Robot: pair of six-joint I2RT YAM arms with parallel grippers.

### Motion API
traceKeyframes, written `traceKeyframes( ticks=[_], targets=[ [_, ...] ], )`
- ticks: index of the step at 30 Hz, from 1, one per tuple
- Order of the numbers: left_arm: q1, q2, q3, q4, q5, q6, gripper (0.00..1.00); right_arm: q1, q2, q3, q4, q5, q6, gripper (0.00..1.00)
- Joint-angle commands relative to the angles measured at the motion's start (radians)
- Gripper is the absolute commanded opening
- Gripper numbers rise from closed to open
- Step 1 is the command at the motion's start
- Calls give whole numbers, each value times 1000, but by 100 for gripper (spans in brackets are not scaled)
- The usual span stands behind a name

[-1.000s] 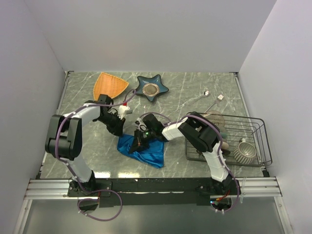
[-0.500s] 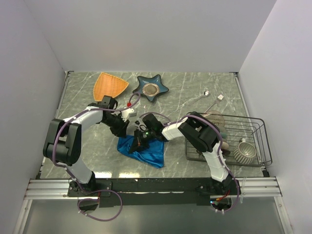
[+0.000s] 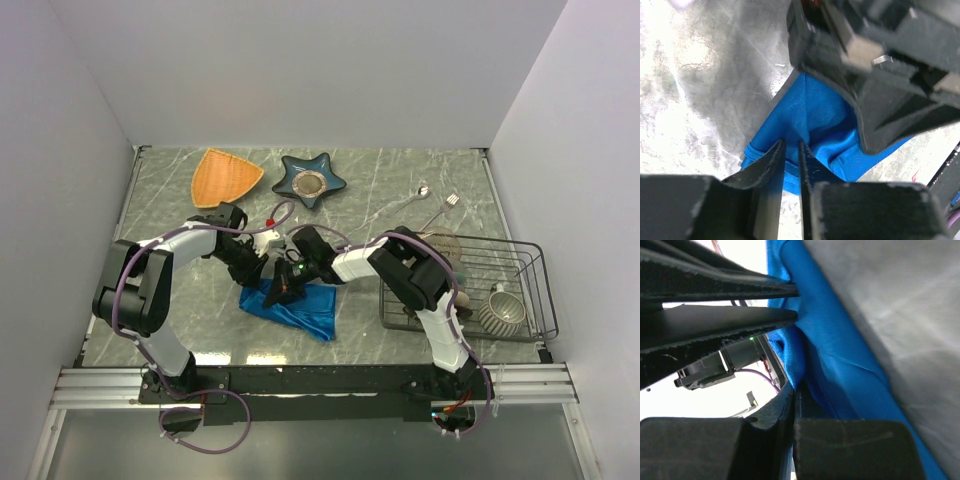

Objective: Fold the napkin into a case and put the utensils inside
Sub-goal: Stuff the top corner of the smaller-rectangle-folded napkin into the folded napkin.

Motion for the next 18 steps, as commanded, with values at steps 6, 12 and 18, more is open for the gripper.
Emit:
traceKeyframes(
  ticks=[6, 12, 18],
  targets=[
    [-3, -28, -8, 16, -16, 16, 25, -27, 2, 2, -49, 8, -28, 0],
    [-6, -100, 4, 11, 0, -2, 24, -27, 28, 2, -43, 11, -20, 0],
    [-46, -135, -20, 24, -15, -4, 21, -28, 42, -9, -32, 13, 1, 0]
  ],
)
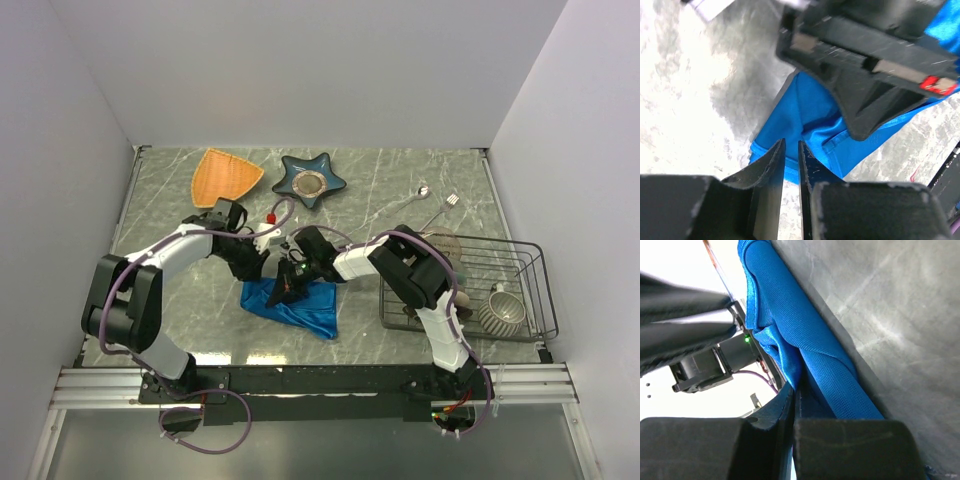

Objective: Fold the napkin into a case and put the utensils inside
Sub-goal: Stuff the top corner of the smaller-rectangle-folded napkin into the folded napkin.

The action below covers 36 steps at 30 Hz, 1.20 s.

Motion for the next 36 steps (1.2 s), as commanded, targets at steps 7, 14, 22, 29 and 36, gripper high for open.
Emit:
traceKeyframes(
  ticks=[7, 14, 22, 29, 36],
  targets=[
    [-65, -21, -48, 57, -34, -6, 22, -8, 26, -22, 13, 5, 38, 0],
    [-82, 11, -54, 91, -67, -32, 22, -8, 15, -50, 14, -2, 77, 0],
    [-82, 22, -46, 108, -78, -47, 24, 1, 12, -60, 0, 6, 77, 0],
    [-82, 28, -46, 114, -78, -58, 28, 11, 10, -67, -9, 12, 77, 0],
    [-83, 38, -48, 131, -93, -69, 28, 12, -2, -91, -17, 34, 82, 0]
  ],
)
